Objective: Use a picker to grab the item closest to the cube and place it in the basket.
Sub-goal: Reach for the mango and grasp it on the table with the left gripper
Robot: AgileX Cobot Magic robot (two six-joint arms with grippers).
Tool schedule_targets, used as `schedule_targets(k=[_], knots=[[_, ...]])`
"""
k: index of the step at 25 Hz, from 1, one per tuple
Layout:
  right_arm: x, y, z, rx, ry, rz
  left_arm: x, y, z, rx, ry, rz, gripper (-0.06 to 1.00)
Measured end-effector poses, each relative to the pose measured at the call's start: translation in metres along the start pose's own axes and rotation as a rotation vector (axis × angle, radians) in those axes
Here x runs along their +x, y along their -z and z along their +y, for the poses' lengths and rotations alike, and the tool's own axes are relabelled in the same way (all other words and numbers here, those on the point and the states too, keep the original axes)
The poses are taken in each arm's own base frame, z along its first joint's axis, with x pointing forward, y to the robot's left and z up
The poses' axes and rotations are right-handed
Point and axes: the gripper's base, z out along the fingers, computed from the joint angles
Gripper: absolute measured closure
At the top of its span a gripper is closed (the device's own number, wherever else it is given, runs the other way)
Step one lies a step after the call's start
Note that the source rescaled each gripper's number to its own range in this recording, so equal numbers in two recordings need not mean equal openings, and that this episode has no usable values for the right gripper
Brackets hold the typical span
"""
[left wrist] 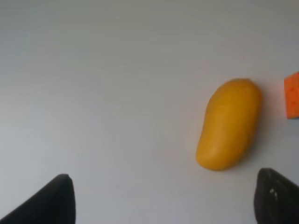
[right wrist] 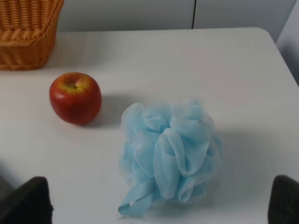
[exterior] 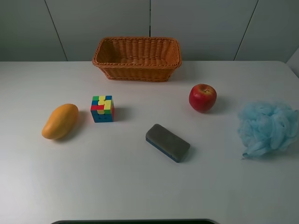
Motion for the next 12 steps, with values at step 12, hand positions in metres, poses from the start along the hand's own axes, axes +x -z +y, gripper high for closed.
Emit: schedule_targets(k=[12], knots=[[0.000,0.000,0.000,0.000,0.000,0.000,-0.013,-0.112,-0.053,0.085,-0.145,0.161,-0.06]])
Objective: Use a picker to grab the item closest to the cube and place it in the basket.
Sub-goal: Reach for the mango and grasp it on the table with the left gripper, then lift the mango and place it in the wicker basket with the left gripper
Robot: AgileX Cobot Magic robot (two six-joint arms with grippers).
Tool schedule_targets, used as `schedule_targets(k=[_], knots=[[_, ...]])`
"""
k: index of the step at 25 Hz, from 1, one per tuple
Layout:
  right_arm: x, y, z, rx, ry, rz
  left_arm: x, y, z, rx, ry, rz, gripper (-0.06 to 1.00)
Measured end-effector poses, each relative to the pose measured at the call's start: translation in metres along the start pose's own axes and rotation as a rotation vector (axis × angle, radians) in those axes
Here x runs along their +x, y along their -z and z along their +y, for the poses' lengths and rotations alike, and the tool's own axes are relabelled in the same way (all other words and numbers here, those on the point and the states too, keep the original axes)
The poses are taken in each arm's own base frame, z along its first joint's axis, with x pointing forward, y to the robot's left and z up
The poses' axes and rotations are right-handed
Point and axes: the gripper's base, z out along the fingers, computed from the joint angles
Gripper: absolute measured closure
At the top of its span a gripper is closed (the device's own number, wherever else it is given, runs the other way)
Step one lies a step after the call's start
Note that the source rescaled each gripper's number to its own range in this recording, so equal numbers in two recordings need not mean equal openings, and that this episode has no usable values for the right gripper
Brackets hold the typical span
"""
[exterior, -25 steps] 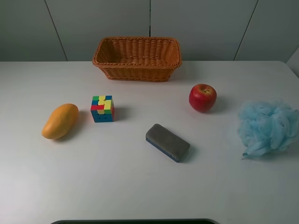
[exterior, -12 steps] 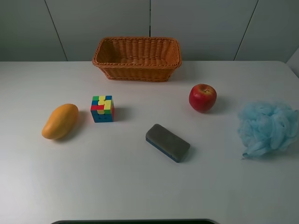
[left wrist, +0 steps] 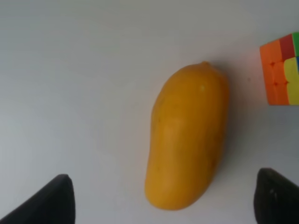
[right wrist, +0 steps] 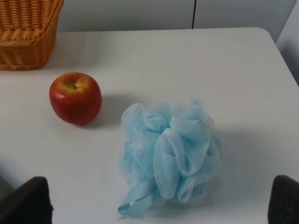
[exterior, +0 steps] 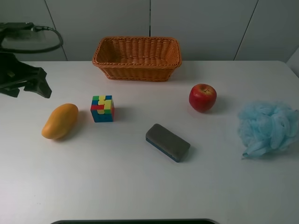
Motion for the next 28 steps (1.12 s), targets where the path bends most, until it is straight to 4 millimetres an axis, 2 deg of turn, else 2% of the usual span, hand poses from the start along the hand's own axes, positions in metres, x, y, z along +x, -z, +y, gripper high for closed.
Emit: schedule_targets(k=[9,15,19,20,21,22,23,24,28], knots=[[0.000,0.000,0.000,0.000,0.000,0.000,0.002,-0.066,-0.010,0.002,-0.061,0.109,-0.06],[0.000,0.000,0.000,0.000,0.000,0.000,0.008,-0.096,-0.017,0.013,-0.099,0.155,-0.06],[0.000,0.000,0.000,0.000,0.000,0.000,0.010,-0.105,-0.019,0.018,-0.094,0.167,-0.06],[0.000,0.000,0.000,0.000,0.000,0.000,0.010,-0.105,-0.019,0.019,-0.093,0.167,0.02],[0.000,0.000,0.000,0.000,0.000,0.000,0.010,-0.105,-0.019,0.019,-0.093,0.164,0.25],[0.000,0.000,0.000,0.000,0.000,0.000,0.010,-0.105,-0.019,0.019,-0.092,0.164,0.63],[0.000,0.000,0.000,0.000,0.000,0.000,0.010,-0.105,-0.019,0.019,-0.092,0.164,0.94],[0.000,0.000,0.000,0.000,0.000,0.000,0.010,-0.105,-0.019,0.020,-0.091,0.164,0.91],[0.000,0.000,0.000,0.000,0.000,0.000,0.011,-0.105,-0.019,0.020,-0.091,0.172,0.91]])
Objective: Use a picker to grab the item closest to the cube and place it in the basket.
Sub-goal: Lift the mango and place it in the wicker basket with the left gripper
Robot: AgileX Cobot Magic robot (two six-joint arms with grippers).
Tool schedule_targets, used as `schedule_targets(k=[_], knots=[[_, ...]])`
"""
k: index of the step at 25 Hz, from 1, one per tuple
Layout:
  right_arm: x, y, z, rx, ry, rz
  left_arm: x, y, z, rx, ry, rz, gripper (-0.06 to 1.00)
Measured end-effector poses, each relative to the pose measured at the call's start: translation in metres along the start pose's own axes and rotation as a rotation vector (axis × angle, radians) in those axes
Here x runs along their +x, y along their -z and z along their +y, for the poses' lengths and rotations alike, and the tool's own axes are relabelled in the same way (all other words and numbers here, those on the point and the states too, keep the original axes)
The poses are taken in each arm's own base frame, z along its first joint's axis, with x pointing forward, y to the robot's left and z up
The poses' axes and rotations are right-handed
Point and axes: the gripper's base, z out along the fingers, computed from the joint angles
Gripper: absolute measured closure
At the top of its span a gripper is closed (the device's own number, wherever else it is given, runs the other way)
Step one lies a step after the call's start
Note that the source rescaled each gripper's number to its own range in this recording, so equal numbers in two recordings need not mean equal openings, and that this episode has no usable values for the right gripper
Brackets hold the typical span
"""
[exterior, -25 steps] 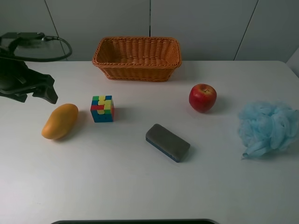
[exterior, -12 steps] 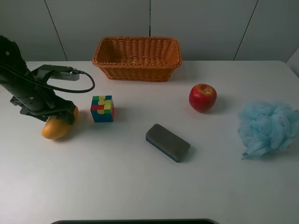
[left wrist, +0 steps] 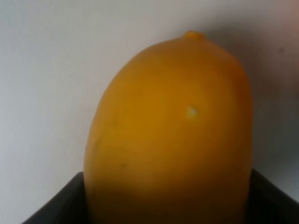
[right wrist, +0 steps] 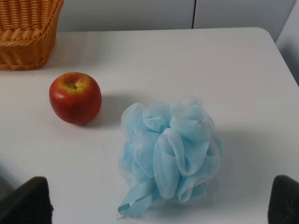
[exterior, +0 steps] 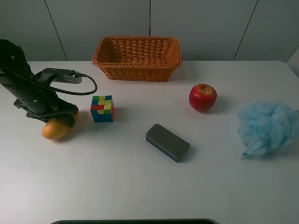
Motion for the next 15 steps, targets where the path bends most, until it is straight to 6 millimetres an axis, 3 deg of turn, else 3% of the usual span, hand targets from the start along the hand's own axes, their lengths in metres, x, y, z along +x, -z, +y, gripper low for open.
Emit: schedule_targets(k=[8,11,15], knots=[[0.000,0.000,0.000,0.000,0.000,0.000,0.004,0.008,-0.001,0.005,-0.002,0.039,0.91],[0.000,0.000,0.000,0.000,0.000,0.000,0.007,0.039,-0.004,0.017,-0.011,0.026,0.91],[0.000,0.000,0.000,0.000,0.000,0.000,0.007,0.110,-0.009,0.035,-0.003,-0.170,0.91]])
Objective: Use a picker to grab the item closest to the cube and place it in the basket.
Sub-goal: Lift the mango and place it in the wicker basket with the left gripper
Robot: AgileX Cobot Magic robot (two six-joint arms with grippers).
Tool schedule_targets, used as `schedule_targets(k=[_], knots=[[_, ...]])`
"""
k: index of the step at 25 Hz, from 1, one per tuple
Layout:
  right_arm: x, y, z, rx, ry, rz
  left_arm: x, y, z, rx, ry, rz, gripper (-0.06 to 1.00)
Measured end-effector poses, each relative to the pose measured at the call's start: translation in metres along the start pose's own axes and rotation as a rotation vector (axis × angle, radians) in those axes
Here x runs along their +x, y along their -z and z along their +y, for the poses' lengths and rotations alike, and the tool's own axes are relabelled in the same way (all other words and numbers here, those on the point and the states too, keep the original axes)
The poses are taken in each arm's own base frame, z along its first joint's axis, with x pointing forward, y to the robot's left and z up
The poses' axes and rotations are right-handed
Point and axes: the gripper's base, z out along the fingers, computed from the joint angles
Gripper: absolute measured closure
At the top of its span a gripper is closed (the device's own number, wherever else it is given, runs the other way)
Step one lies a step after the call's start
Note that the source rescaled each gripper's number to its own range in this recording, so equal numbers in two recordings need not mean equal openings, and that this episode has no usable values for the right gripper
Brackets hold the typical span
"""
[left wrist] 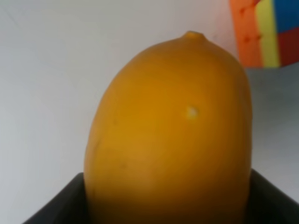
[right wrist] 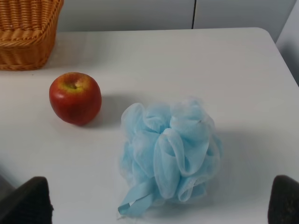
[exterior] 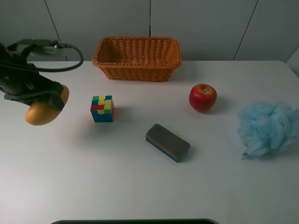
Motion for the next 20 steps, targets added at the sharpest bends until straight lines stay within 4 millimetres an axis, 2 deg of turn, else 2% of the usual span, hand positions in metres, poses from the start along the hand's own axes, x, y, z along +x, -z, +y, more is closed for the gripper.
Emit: schedule_targets(k=[2,5,8,10,14,17,20], knots=[[0.000,0.000,0.000,0.000,0.000,0.000,-0.011,0.042,-0.004,0.011,0.000,-0.161,0.91],[0.000,0.000,0.000,0.000,0.000,0.000,-0.034,0.093,-0.014,0.020,-0.046,-0.443,0.91],[0.000,0.000,0.000,0.000,0.000,0.000,-0.059,0.123,-0.030,0.033,-0.139,-0.659,0.91],[0.000,0.000,0.000,0.000,0.000,0.000,-0.076,0.127,-0.042,0.042,-0.196,-0.745,0.91],[0.000,0.000,0.000,0.000,0.000,0.000,-0.114,0.100,-0.059,0.041,-0.253,-0.849,0.91],[0.000,0.000,0.000,0.000,0.000,0.000,-0.142,0.061,-0.063,0.033,-0.260,-0.896,0.91],[0.000,0.000,0.000,0.000,0.000,0.000,-0.164,0.013,-0.066,0.031,-0.265,-0.893,0.91]])
